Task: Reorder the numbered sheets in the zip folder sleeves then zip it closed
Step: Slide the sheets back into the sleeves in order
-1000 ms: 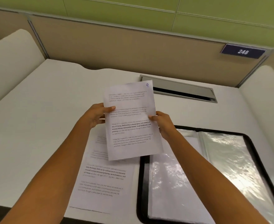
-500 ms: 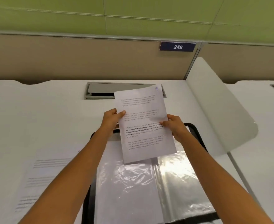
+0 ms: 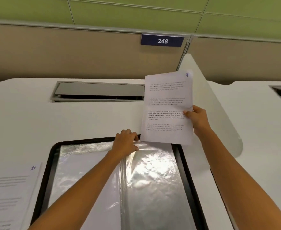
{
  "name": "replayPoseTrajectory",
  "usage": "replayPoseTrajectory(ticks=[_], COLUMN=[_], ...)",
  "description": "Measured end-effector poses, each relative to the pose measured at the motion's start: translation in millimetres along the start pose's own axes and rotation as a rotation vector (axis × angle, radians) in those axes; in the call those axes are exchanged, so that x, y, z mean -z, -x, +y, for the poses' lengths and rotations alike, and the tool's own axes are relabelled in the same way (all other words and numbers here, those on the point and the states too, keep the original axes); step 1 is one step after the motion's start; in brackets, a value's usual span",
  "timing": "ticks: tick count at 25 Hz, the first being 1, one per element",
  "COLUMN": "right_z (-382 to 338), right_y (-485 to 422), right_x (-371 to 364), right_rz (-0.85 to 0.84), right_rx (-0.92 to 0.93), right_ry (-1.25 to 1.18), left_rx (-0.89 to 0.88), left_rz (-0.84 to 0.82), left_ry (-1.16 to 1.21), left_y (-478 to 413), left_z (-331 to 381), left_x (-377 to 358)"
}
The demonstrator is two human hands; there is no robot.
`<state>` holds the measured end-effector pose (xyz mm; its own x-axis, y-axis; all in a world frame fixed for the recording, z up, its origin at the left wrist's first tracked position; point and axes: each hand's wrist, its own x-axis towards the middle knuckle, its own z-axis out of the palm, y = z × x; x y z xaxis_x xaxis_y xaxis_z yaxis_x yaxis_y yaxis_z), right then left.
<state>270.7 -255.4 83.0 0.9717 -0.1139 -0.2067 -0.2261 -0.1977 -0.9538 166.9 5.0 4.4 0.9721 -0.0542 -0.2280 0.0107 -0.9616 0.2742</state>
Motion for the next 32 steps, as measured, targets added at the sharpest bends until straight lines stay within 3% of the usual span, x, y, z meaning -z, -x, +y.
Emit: replayPoseTrajectory(ticks=[7, 11, 17, 23, 32], right_z=[6.7, 6.1, -3.9, -17.2, -29.8], right_y=[-33.7, -35.4, -36.4, -41.0, -35.6], right_x=[-7.4, -13.9, -18.3, -28.2, -60.2], right_rz=[-0.068, -0.106, -0.178, -0.291, -0.457], right_rx=[-0.005, 0.008, 0.067, 0.128, 0.197], right_ry=[-0.058, -0.092, -0.112, -0.083, 0.02], left_rx=[-0.032, -0.057, -0.118, -0.158, -0.151], left_rz=[0.022, 0.106, 0.374, 0.658, 0.689], left_ry=[0.135, 0.085, -0.048, -0.009, 0.082], left_y=[-10.7, -6.5, 11.8, 32.6, 48.0], left_z=[-0.1, 2.3, 2.4, -2.1, -1.8], left_x=[3.0, -1.8, -12.5, -24.1, -27.8])
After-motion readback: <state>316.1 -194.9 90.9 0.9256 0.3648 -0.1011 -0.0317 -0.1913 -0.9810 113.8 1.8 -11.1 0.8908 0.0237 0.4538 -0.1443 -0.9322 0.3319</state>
